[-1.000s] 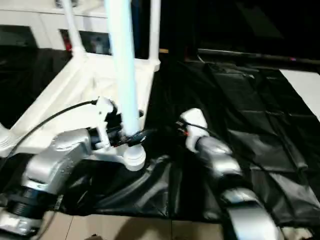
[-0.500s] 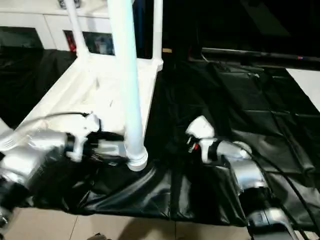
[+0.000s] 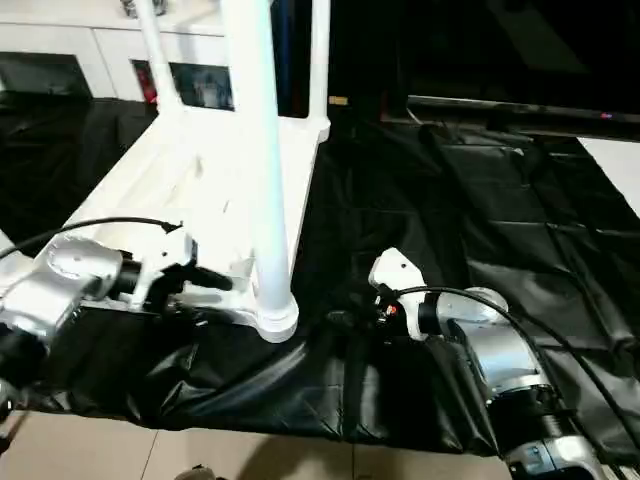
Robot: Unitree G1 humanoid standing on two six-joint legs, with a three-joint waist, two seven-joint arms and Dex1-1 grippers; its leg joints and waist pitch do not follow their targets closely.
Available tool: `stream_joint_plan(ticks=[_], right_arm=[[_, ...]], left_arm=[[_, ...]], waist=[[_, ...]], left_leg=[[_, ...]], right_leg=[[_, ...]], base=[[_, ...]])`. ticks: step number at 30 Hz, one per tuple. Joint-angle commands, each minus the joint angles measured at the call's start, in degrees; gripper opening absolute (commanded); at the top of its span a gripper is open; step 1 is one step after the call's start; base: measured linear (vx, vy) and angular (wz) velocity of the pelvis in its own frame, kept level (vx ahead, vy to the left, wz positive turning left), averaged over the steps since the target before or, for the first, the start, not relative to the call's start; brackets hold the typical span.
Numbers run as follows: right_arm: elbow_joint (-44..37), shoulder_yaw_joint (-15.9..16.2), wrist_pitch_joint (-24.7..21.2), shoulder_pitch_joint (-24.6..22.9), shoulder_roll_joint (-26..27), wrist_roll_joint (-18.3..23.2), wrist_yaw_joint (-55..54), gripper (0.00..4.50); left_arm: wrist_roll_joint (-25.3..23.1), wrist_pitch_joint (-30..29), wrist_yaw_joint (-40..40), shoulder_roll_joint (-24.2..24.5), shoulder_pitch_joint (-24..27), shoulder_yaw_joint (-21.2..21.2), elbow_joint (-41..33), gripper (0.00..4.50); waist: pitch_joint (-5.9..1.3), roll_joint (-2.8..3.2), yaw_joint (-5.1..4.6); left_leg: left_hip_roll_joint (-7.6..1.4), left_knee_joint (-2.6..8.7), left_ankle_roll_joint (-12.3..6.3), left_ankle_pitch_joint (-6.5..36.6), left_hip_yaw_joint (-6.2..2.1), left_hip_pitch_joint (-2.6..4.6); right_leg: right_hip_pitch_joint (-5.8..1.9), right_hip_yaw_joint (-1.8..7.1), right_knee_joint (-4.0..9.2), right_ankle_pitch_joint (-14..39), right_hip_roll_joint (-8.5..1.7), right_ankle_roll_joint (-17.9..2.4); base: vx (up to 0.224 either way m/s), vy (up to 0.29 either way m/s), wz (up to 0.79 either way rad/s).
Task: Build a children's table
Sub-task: Rotate table base
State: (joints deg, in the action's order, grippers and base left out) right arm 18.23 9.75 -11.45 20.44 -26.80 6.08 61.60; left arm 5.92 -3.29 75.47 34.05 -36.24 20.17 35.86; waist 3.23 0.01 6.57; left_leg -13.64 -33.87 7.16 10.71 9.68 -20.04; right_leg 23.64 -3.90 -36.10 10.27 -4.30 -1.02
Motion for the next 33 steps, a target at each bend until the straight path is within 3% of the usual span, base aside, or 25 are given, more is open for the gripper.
stream_joint_plan(ticks=[1,8,13,16,17,22,23,33], right_arm=[[-1.47,0.44,-1.21,0.18,-0.54,0.64,0.47,3.1],[-3.24,0.5,-3.24,-0.31,-0.81,1.09,1.19,3.1],[-3.49,0.62,-3.84,-0.19,-0.9,1.5,1.32,3.57],[-3.67,0.59,-4.21,-0.2,-0.91,1.62,1.43,3.87],[-3.89,0.55,-4.48,-0.29,-0.92,1.72,1.52,4.01],[-4.31,0.51,-5.05,-0.47,-1.0,1.88,1.77,4.37],[-4.31,0.51,-5.05,-0.47,-1.0,1.89,1.77,4.48],[-4.69,0.7,-5.37,-0.42,-1.12,2.39,2.55,4.5]], left_arm=[[-0.81,1.2,0.51,0.06,-1.25,0.64,1.42,2.42],[-1.49,2.48,2.47,-0.61,-2.46,0.41,5.58,2.0],[-2.26,3.88,3.44,-0.99,-3.37,-0.07,8.67,1.53],[-2.51,4.62,3.58,-1.13,-3.75,-0.21,10.02,1.47],[-2.72,4.96,3.67,-1.19,-3.93,-0.36,10.7,1.19],[-3.48,5.55,4.45,-1.1,-4.31,-0.52,12.26,1.02],[-3.5,5.57,4.46,-1.09,-4.32,-0.51,12.3,0.73],[-1.86,4.42,6.58,-1.57,-4.52,-2.09,13.5,0.18]], waist=[[-3.95,0.36,0.32],[-3.94,0.51,0.53],[-3.94,0.56,0.69],[-3.93,0.56,0.79],[-3.94,0.59,0.81],[-4.01,0.53,0.96],[-4.04,0.55,0.96],[-3.99,0.31,0.61]], left_leg=[[0.91,3.86,-0.35,12.58,0.58,-0.06],[0.84,3.87,-0.32,12.42,0.57,-0.04],[0.83,3.88,-0.19,12.61,0.54,-0.02],[0.78,3.91,-0.02,12.81,0.52,-0.03],[0.79,3.9,-0.03,12.84,0.52,0.0],[0.76,3.89,-0.01,12.25,0.52,-0.04],[0.73,3.89,0.05,12.13,0.48,-0.09],[0.76,3.81,-0.37,11.43,0.57,-0.25]], right_leg=[[-3.43,2.18,4.75,14.13,-2.68,-9.93],[-3.45,2.18,4.61,13.02,-2.76,-10.57],[-3.44,2.2,4.74,13.91,-2.81,-10.39],[-3.46,2.19,4.7,13.77,-2.87,-10.43],[-3.43,2.18,4.71,13.86,-2.86,-10.44],[-3.5,2.22,4.57,12.49,-2.87,-10.78],[-3.56,2.21,4.47,11.99,-2.9,-10.94],[-3.69,2.24,4.37,11.11,-2.95,-11.56]], base=[[0.0,0.0,0.0],[0.0,0.0,0.0],[0.0,0.0,0.0],[0.0,0.0,0.0],[0.0,0.0,0.0],[0.0,0.0,0.0],[0.0,0.0,0.0],[0.0,0.0,0.0]])
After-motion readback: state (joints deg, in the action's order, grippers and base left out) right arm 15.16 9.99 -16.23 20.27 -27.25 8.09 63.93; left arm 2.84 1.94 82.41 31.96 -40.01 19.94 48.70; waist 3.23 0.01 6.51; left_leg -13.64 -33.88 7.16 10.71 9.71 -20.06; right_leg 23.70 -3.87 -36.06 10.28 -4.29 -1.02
